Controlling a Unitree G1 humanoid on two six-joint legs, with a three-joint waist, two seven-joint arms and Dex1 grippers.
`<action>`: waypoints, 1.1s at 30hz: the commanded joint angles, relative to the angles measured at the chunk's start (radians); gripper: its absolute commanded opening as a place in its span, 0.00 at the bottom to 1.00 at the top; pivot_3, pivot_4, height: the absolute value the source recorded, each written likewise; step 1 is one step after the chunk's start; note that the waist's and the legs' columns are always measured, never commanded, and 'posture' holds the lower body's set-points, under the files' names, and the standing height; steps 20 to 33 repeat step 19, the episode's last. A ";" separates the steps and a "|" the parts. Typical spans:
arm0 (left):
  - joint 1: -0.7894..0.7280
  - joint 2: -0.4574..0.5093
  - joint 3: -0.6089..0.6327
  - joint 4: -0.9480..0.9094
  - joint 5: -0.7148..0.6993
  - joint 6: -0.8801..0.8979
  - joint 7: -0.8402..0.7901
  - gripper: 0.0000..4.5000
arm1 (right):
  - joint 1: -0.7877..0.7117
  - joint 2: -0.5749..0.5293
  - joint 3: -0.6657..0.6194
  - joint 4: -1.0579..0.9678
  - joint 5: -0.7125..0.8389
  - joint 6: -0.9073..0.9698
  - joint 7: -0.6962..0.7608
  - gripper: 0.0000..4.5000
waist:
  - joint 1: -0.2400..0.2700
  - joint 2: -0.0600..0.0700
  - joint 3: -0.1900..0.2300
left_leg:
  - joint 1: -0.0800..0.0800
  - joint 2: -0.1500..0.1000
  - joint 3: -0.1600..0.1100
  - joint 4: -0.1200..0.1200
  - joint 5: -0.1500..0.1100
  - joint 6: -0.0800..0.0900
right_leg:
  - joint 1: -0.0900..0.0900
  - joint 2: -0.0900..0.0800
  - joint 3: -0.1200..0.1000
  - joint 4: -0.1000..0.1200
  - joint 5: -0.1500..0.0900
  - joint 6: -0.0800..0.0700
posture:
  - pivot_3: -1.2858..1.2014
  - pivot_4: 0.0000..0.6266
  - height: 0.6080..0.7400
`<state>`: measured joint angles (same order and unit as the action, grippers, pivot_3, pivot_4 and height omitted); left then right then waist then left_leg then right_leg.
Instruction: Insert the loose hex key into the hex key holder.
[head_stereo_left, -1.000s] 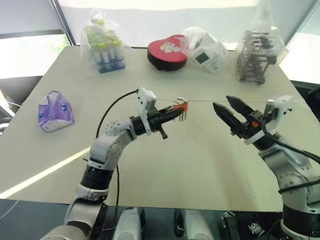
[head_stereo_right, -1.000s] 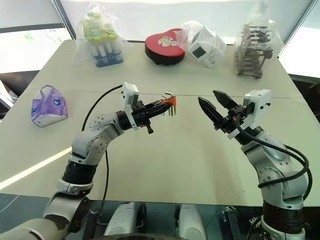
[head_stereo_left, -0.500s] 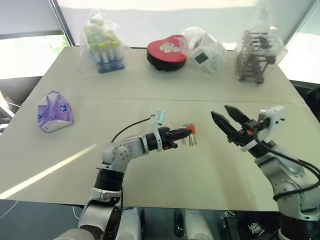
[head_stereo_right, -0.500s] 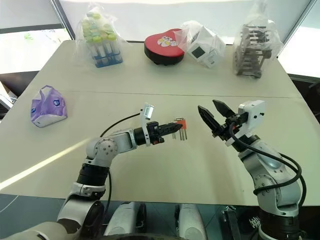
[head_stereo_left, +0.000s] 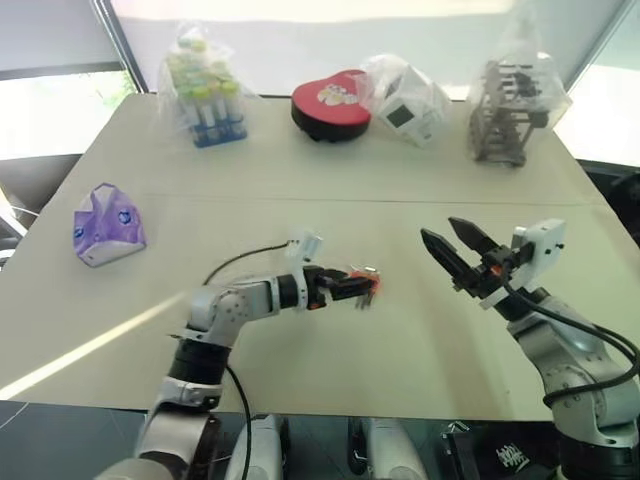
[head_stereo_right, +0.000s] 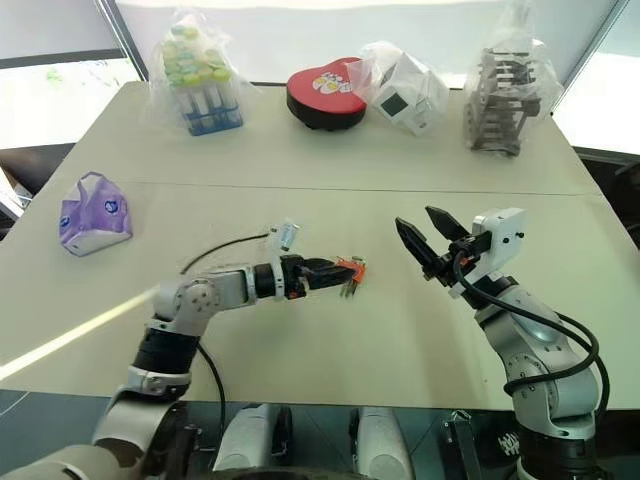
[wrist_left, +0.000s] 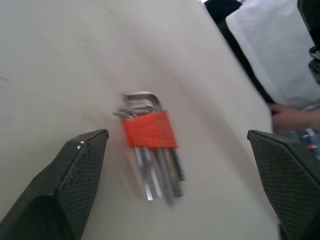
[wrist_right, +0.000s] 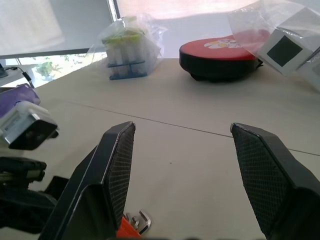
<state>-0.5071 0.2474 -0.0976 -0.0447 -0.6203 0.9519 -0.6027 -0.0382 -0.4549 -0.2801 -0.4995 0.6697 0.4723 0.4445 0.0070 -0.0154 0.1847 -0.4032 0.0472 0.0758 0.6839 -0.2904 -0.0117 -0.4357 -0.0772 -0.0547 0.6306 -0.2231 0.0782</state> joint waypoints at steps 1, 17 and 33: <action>-0.016 0.056 -0.038 -0.115 0.058 -0.129 -0.070 0.98 | -0.002 -0.050 -0.017 -0.029 -0.019 -0.027 0.042 0.70 | 0.004 0.000 0.000 | 0.000 0.000 0.000 0.000 0.000 0.000 | 0.000 0.000 0.000 0.000 0.000 0.000 | 0.52 0.24 1.00; 0.034 0.504 0.051 -0.285 -0.042 -0.126 -0.443 0.98 | 0.080 -0.603 -0.104 0.115 -0.155 -0.090 0.591 0.70 | 0.006 0.000 0.000 | 0.000 0.000 0.001 0.001 0.000 0.000 | 0.001 -0.001 0.000 -0.002 -0.002 -0.003 | 0.52 0.24 1.00; 0.030 0.524 0.069 -0.285 -0.070 -0.114 -0.465 0.98 | 0.060 -0.622 -0.106 0.116 -0.144 -0.083 0.613 0.70 | 0.006 0.000 0.000 | 0.000 0.000 0.001 0.001 0.000 0.000 | 0.001 -0.001 0.000 -0.002 -0.002 -0.003 | 0.52 0.24 1.00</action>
